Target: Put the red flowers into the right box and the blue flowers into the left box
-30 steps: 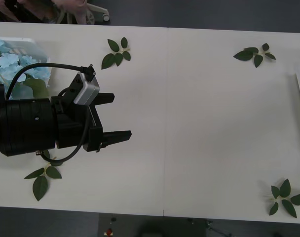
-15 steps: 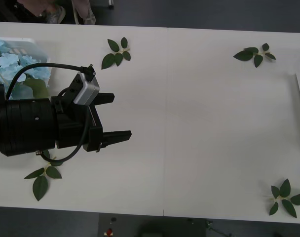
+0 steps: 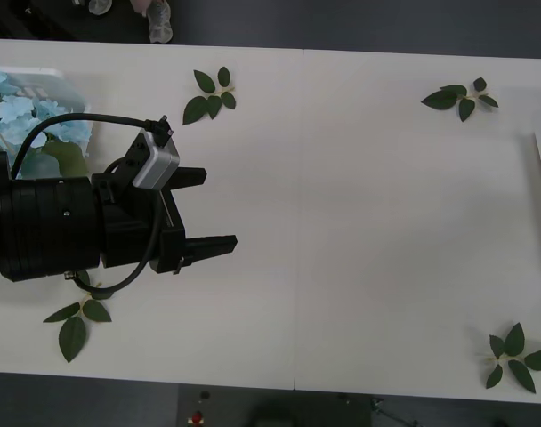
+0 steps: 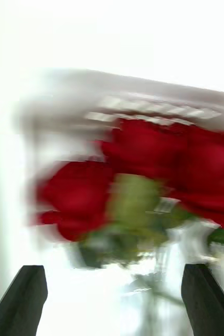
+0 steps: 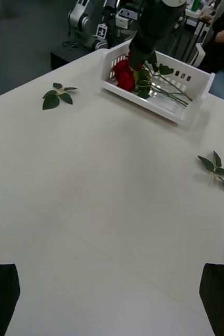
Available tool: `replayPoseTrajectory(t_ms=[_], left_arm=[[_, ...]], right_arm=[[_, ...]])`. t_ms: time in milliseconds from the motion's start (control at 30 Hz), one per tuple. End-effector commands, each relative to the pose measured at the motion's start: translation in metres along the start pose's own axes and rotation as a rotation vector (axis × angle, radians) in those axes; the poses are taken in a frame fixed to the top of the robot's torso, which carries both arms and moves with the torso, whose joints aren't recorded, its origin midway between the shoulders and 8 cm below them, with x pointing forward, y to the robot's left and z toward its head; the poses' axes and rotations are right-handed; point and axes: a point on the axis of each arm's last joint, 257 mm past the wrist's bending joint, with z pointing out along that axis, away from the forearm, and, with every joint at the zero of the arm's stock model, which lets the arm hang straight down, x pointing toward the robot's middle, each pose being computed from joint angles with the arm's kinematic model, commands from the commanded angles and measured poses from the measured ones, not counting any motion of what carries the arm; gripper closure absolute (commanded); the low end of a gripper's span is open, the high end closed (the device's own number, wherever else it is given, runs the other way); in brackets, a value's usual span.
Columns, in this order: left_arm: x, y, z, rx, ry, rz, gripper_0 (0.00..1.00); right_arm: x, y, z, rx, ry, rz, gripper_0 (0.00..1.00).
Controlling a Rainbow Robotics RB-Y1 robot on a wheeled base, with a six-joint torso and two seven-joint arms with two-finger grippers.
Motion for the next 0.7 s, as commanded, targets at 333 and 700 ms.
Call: replayPoseTrajectory(t_ms=[333, 700], left_arm=[[-0.007, 0.002, -0.003, -0.005, -0.006, 0.023, 0.00], [-0.007, 0.002, -0.003, -0.005, -0.006, 0.023, 0.00]], right_arm=[[0.000, 0.198, -0.175, -0.526, -0.244, -0.522, 0.25], [0.035, 0.290, -0.278, -0.845, -0.500, -0.757, 0.24]])
